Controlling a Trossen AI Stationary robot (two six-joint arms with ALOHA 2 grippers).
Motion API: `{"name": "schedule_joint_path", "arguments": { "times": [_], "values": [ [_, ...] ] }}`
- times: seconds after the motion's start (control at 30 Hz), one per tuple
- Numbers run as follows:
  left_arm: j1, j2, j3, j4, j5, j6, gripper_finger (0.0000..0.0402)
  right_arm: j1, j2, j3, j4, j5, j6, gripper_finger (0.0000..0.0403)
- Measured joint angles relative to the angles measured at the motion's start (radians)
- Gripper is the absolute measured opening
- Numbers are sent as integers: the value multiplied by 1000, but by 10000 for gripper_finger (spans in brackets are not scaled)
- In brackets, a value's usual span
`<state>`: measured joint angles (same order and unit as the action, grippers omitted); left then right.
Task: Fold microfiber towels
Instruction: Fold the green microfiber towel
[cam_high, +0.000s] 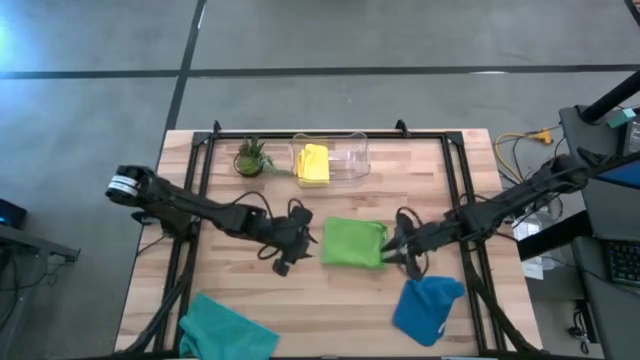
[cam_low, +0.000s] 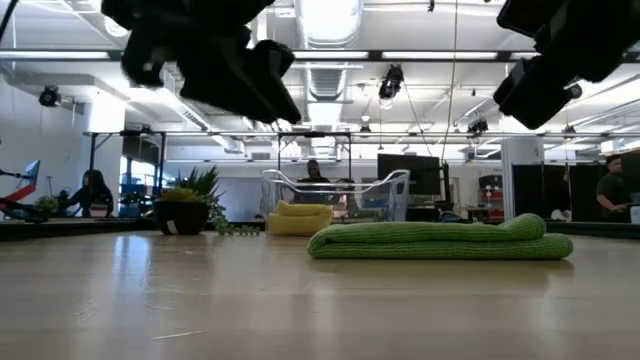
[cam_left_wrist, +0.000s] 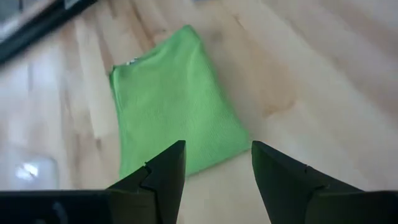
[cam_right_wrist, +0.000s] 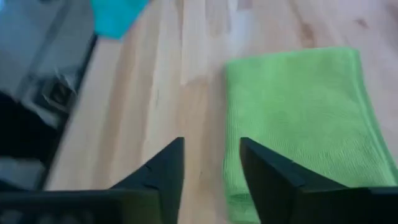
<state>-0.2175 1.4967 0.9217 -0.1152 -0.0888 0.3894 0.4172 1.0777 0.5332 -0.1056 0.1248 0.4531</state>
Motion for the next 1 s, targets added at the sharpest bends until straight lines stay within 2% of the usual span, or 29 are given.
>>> {"name": "schedule_joint_path", "arguments": {
  "times": [0.2,0.4,0.5,0.6,0.67,0.77,0.93,1.0],
  "values": [
    [3,77,15,28,-14,189,169,54,211,133,-58,8,-176,205],
    [21,145,44,35,-22,176,169,29,340,230,-96,63,-101,202],
    [42,180,54,34,-21,0,169,-7,376,233,-95,61,-28,189],
    [96,196,48,28,-5,-333,168,-42,401,230,-92,60,28,172],
    [142,193,28,36,50,-501,165,-60,411,230,-61,59,45,157],
    [193,193,6,58,128,-644,149,-81,412,228,-42,59,52,123],
    [252,215,4,94,372,-888,101,-117,416,222,-104,59,67,42],
    [262,231,2,101,433,-999,80,-119,416,213,-132,59,68,18]
  ]
}}
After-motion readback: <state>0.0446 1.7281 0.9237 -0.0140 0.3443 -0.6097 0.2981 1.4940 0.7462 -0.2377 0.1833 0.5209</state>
